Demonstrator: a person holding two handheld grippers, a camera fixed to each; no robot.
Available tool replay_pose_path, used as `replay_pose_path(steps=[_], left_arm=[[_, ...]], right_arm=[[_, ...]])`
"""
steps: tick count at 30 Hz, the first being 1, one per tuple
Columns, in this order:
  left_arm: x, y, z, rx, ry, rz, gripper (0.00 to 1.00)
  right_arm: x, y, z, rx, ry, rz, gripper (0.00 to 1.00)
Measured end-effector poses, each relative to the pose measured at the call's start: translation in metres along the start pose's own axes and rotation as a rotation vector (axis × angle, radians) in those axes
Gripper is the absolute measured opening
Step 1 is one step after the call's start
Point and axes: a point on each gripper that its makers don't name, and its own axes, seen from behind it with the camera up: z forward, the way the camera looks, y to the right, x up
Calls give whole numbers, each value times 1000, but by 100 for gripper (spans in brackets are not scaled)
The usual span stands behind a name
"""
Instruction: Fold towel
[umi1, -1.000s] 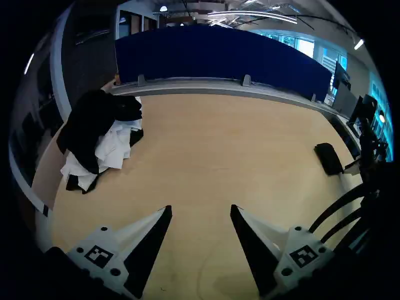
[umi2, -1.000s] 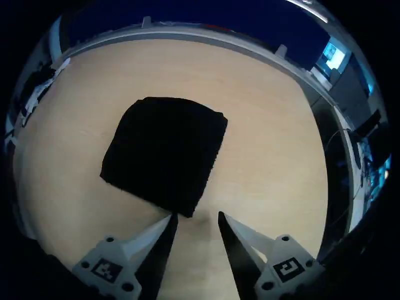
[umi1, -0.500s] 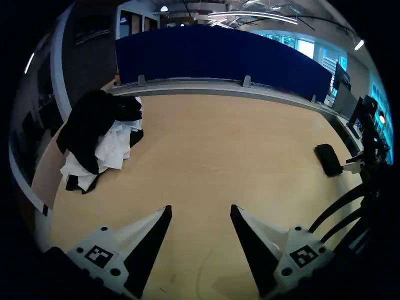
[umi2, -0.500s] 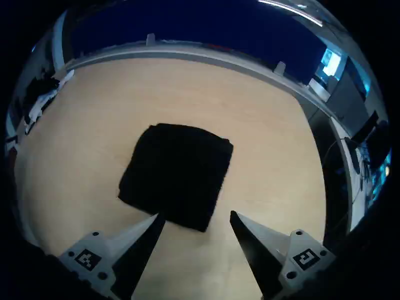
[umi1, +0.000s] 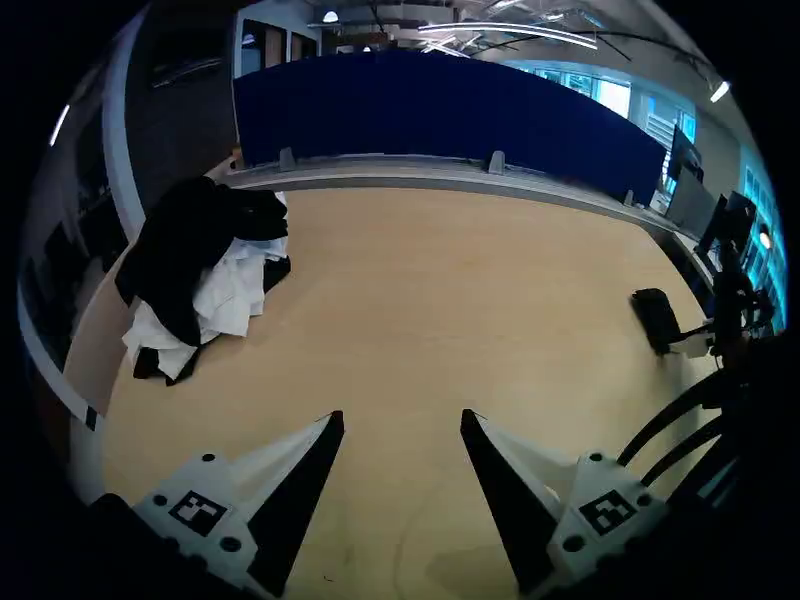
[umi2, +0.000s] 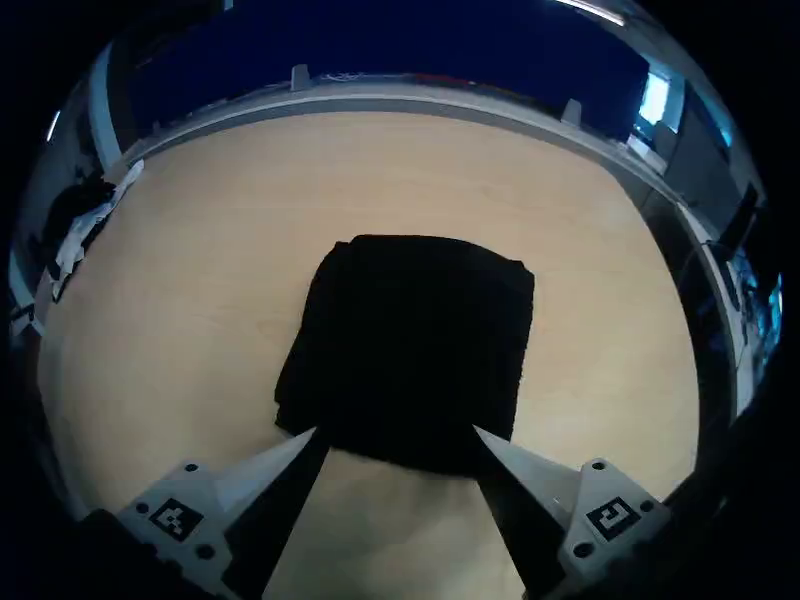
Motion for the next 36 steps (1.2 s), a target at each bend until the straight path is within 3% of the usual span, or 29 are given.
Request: replay_pose_path(steps=[15, 24, 30, 36], left_arm=[[3, -4, 0, 3, 1, 3, 86], [7, -8, -1, 8, 6, -5, 86], [5, -10, 0, 15, 5, 1, 86], [3, -16, 0, 28, -3, -10, 86]], right_arm=[[1, 4, 1, 11, -9, -48, 100], [48, 11, -9, 4, 83, -27, 100], [86, 16, 7, 2, 113, -14, 100], [98, 20, 32, 0, 89, -11, 100]])
